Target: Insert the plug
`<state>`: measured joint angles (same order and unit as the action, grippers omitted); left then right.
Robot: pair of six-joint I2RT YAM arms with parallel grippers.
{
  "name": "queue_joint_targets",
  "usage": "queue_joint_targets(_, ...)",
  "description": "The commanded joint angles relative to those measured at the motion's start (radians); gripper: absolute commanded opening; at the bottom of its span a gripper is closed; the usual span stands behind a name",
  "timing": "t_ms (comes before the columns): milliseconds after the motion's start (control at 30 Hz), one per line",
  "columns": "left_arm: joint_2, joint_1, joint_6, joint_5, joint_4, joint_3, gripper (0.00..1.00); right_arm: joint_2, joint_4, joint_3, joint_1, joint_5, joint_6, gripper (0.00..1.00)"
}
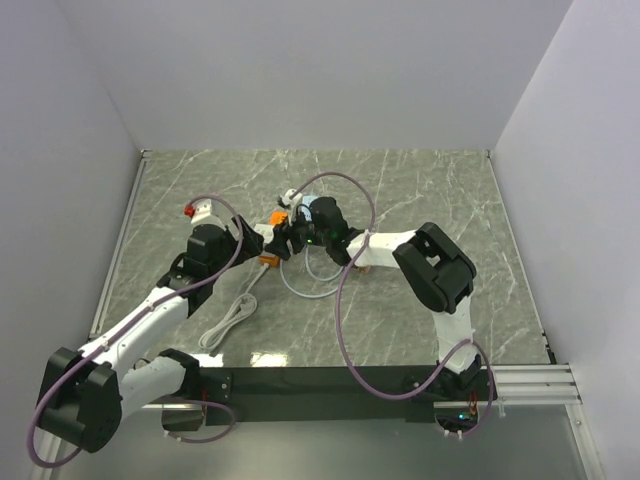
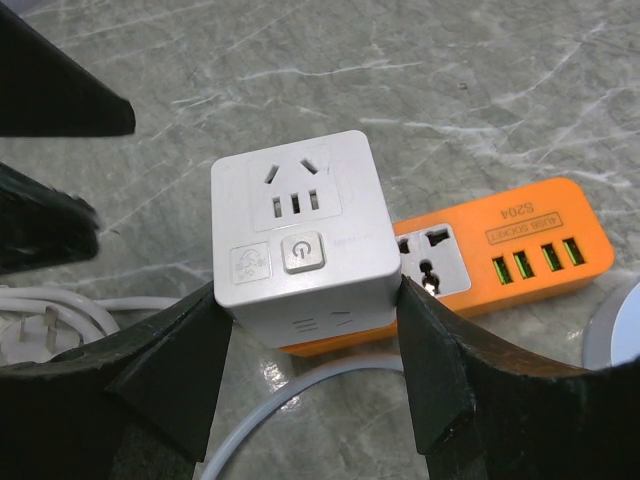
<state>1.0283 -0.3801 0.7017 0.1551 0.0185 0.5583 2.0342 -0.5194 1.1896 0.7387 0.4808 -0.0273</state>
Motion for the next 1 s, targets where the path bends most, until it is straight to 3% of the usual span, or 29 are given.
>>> queue_joint_targets(0,0.030,-0.016,0.024,0.024,0.034,-0.017,0.97,-0.035,0.016,-0.036,0.016,-0.041,0.007,0.00)
queue_joint_targets(633,0.190,-0.017,0.033,0.121,0.087,0.028,0.96,-0.054,-0.017,-0.099,0.027,-0.051,0.010,0.00)
queue_joint_targets(967,0.141,-0.017,0.045,0.110,0.070,-0.017,0.89,-0.063,-0.022,-0.127,0.027,-0.076,-0.002,0.00)
